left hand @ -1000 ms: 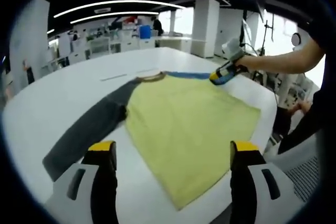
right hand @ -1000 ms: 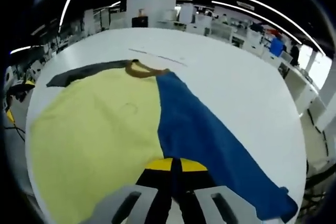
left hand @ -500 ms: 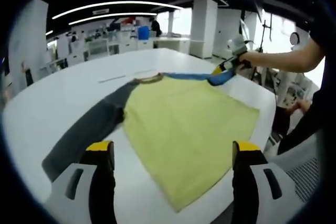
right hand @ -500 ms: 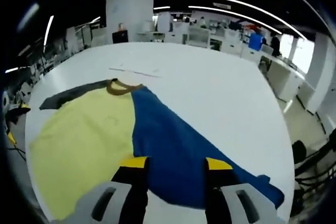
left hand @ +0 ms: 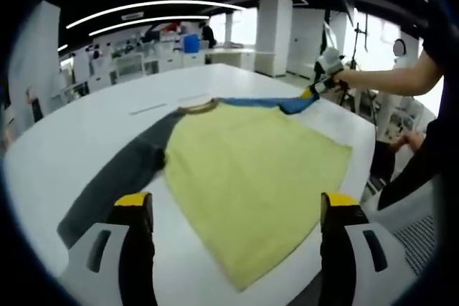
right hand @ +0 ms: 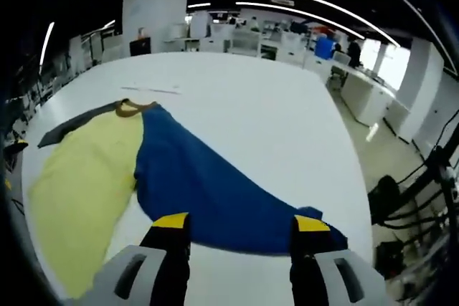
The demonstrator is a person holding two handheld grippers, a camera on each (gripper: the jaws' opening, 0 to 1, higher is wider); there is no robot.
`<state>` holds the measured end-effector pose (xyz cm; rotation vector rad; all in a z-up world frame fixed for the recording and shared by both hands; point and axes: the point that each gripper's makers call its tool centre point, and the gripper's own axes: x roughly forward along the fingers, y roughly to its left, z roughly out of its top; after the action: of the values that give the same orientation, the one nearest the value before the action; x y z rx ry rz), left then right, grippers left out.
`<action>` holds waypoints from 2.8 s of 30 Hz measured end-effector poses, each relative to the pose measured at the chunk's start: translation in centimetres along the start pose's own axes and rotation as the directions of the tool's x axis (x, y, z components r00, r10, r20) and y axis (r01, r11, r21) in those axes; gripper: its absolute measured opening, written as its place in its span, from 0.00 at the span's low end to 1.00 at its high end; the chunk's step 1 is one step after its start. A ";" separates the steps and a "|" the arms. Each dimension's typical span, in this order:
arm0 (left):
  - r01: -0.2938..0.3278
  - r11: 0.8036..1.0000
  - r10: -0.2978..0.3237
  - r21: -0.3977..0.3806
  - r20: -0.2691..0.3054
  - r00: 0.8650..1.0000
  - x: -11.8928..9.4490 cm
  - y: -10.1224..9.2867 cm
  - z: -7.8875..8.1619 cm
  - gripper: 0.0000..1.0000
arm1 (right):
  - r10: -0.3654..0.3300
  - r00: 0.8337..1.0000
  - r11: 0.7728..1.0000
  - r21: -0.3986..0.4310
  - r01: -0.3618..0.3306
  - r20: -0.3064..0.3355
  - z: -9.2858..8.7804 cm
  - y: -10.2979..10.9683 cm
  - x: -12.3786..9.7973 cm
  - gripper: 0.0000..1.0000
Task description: Fold the garment on the visible template until the final outline fits inside the template.
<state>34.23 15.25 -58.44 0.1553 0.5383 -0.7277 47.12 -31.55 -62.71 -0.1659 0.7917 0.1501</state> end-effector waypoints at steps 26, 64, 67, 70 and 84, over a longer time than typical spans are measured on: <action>-0.014 1.000 0.014 0.007 -0.023 1.000 0.3 -0.7 0.1 0.92 | -0.171 0.984 0.966 0.188 0.176 -0.042 -4.7 -7.9 -0.8 0.28; -0.009 1.000 0.009 0.006 -0.026 1.000 0.7 -0.6 -0.3 0.88 | -0.144 0.989 0.980 0.141 0.142 0.007 -0.9 -5.6 -8.6 0.00; -0.008 1.000 0.008 0.003 -0.026 1.000 0.7 -0.6 -0.4 0.88 | -0.091 0.996 0.981 0.170 0.089 0.001 -0.1 -4.6 -8.6 0.00; -0.008 1.000 0.008 0.006 -0.030 1.000 0.7 -0.6 -0.4 0.87 | -0.083 0.996 0.980 0.183 0.083 -0.006 0.3 -4.8 -8.2 0.00; -0.021 1.000 0.021 0.008 -0.050 0.999 0.8 -0.4 -0.5 0.86 | -0.047 0.998 0.992 0.116 0.050 -0.033 1.7 -6.3 -2.9 0.00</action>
<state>34.26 14.62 -59.29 0.1857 0.5807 -0.7069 47.54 -37.61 -58.90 -0.0767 0.8239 0.0552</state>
